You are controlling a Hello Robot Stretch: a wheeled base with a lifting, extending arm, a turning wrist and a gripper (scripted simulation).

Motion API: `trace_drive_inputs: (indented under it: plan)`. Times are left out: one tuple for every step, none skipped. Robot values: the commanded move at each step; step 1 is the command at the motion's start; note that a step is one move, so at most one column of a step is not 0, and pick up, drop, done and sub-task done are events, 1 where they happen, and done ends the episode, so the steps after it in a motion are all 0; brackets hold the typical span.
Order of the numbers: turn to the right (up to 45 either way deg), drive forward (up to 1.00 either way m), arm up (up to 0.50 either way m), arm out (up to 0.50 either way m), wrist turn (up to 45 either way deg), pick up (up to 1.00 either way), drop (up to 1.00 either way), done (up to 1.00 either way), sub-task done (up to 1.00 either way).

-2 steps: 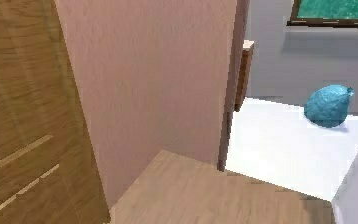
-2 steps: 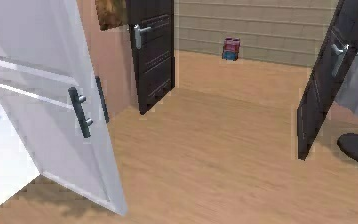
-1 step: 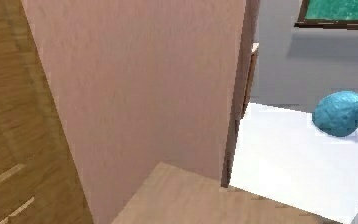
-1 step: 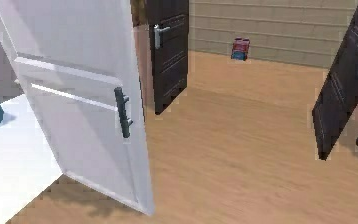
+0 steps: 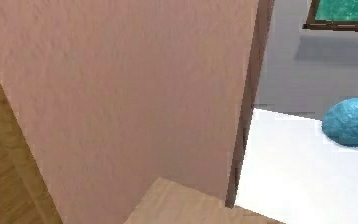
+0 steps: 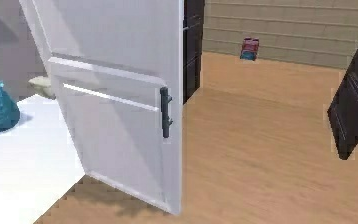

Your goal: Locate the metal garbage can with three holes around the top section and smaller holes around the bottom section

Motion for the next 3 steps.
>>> trace_drive_inputs:
  plan:
    - [36.0,0.0,0.0,0.0,0.0,0.0,0.0,0.0,0.0]
    - [0.0,1.0,0.0,0.0,0.0,0.0,0.0,0.0,0.0]
    - [6.0,0.0,0.0,0.0,0.0,0.0,0.0,0.0,0.0]
